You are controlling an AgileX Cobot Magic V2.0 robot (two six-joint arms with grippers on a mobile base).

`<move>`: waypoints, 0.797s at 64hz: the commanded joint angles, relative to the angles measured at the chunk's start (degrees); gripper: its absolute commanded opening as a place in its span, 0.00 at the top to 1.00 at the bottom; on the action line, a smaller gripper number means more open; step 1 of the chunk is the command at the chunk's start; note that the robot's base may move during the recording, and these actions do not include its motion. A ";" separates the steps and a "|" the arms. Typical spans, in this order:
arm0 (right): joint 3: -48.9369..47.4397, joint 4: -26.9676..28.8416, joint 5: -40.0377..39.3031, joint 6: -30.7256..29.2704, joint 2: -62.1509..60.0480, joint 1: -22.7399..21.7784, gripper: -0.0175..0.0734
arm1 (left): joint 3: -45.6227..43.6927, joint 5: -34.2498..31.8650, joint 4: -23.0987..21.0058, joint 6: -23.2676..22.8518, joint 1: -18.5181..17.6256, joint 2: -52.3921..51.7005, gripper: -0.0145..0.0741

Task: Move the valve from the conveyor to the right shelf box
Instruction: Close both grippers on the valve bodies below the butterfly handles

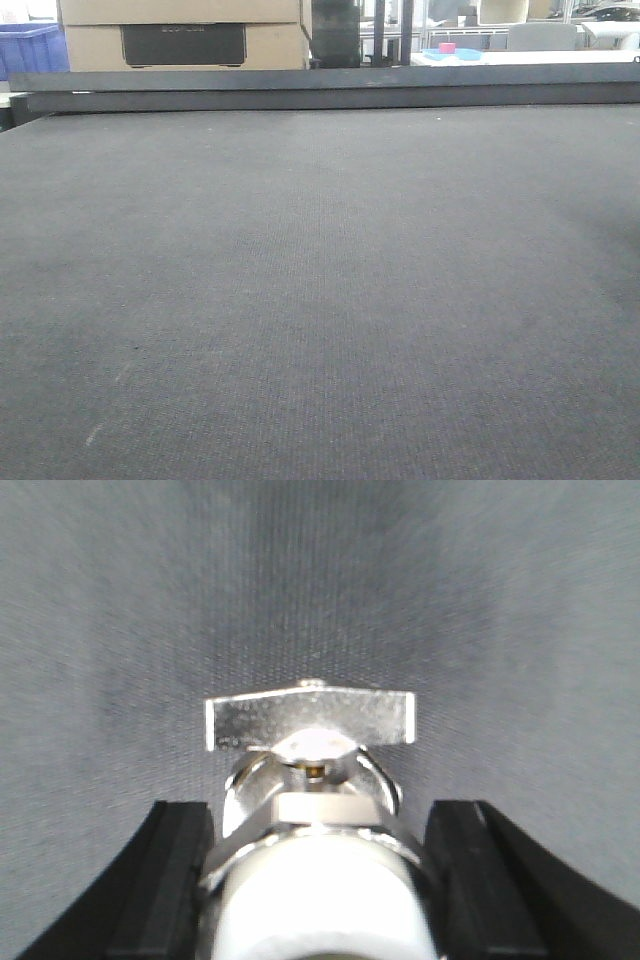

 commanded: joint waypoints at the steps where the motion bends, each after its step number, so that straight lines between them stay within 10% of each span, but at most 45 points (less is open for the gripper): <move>1: -0.23 -0.20 -0.04 0.43 -3.49 -0.45 0.99 | 0.38 -0.09 -0.77 0.03 0.16 -3.87 0.96; 51: 4.58 2.59 -9.88 0.43 -31.47 -0.45 0.99 | 15.05 -9.46 -3.32 0.03 0.16 -40.82 0.96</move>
